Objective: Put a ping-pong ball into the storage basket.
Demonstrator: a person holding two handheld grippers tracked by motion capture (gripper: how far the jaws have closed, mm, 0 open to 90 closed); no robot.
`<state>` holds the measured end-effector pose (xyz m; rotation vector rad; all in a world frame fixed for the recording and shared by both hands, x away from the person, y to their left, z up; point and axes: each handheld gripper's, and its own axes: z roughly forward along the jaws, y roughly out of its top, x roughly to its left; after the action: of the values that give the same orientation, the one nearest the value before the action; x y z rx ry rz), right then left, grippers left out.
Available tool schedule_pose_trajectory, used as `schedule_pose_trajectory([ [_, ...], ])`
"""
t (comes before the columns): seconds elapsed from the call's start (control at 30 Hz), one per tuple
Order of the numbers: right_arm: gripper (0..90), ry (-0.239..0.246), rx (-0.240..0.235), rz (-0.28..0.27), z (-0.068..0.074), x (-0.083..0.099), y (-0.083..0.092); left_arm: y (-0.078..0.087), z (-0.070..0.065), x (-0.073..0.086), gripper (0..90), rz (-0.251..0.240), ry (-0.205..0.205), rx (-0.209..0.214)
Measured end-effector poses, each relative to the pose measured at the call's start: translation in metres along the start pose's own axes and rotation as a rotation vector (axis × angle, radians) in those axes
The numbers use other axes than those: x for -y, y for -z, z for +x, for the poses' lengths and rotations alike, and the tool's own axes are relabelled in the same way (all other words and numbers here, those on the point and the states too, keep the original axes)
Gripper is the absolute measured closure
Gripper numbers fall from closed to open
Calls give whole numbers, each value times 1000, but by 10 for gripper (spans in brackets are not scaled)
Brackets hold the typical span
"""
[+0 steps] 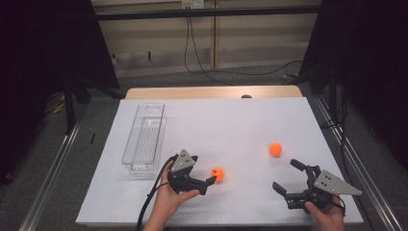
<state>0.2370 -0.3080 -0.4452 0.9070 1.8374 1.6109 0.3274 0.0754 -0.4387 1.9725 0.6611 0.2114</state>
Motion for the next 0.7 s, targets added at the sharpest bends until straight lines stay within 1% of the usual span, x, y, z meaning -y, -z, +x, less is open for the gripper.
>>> schedule_pose_trajectory([
  [0.23,14,-1,1,0,0,0,0,-2,0,0,42,6,-3,4],
  [0.33,13,-1,2,0,0,0,0,-3,-1,-1,42,6,3,6],
  [0.6,14,-1,0,0,0,0,0,-6,-2,-2,46,11,-2,10],
  [0.7,14,-4,-1,-1,0,0,0,-7,-2,-2,47,8,5,11],
])
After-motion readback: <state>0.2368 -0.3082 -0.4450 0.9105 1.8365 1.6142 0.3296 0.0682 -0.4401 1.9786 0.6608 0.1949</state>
